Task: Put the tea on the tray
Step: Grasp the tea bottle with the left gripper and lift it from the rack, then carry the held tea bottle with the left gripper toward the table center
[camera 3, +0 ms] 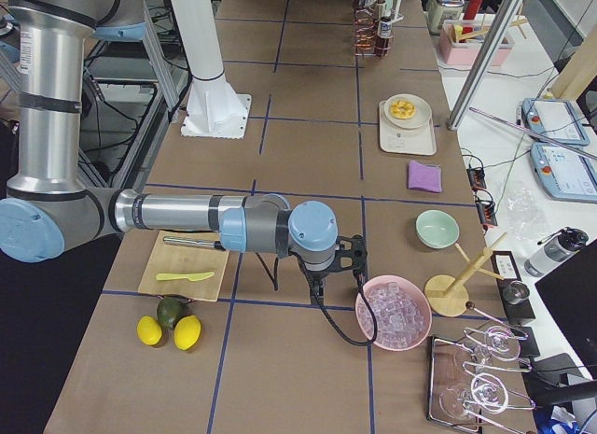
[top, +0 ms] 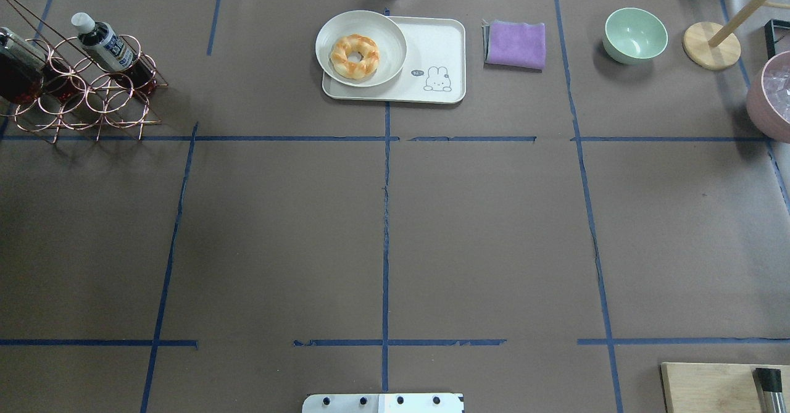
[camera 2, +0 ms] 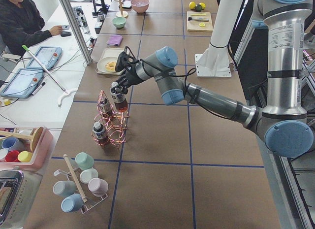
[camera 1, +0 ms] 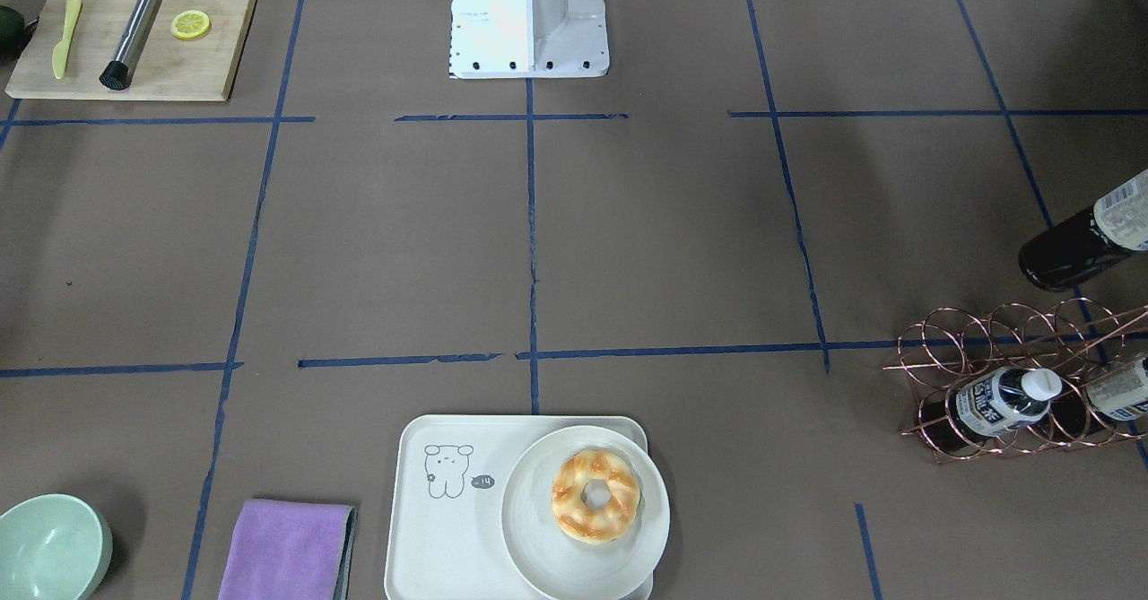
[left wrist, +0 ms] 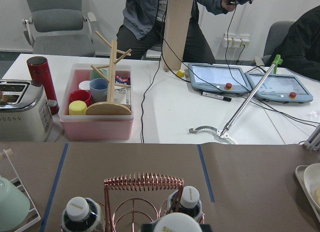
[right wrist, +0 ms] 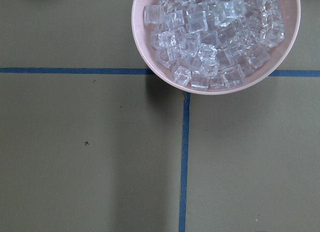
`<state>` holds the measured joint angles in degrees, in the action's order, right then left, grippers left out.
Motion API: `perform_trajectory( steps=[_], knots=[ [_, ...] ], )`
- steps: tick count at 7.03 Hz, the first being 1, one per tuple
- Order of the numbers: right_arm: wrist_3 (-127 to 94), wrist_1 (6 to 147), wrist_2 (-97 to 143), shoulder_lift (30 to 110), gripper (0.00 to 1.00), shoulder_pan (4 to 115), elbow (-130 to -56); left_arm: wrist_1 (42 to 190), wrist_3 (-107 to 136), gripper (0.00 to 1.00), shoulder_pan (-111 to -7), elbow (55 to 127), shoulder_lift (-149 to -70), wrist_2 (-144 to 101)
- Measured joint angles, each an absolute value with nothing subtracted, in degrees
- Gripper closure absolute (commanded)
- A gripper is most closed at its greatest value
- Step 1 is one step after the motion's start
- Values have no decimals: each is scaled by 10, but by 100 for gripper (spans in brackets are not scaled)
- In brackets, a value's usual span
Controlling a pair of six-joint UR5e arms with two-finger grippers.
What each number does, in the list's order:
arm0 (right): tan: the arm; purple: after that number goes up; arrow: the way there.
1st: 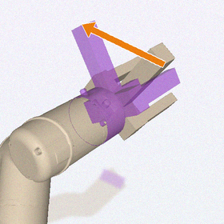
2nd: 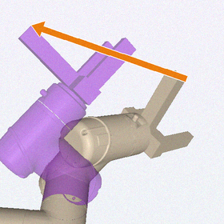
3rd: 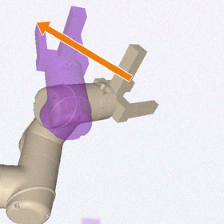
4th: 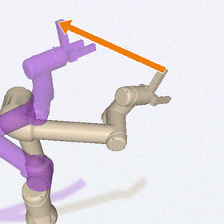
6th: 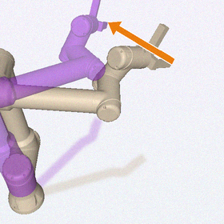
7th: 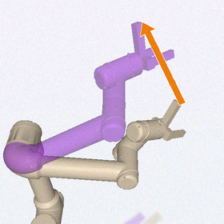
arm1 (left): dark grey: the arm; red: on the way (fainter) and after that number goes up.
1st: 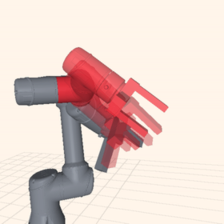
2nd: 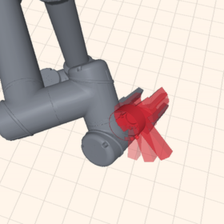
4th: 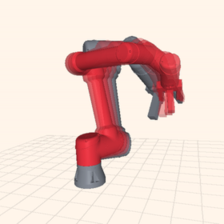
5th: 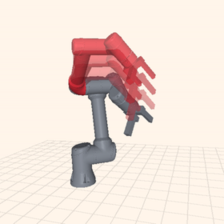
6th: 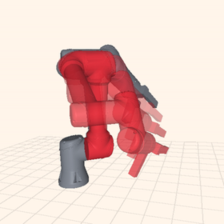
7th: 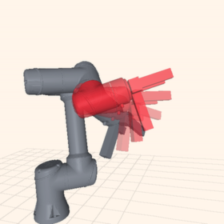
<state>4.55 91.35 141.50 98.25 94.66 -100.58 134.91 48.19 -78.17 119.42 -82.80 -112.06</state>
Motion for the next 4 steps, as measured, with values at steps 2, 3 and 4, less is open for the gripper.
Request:
perform_trajectory(
  steps=[2,3,4],
  knots=[
    [46,913,1415,983,0,947,-1009,1336,484,100,-774,1236,-805,-1119],
    [46,913,1415,983,0,947,-1009,1331,487,100,-751,1248,-801,-1101],
    [46,913,1414,983,0,947,-1010,1305,493,100,-714,1272,-800,-1065]
  ],
)
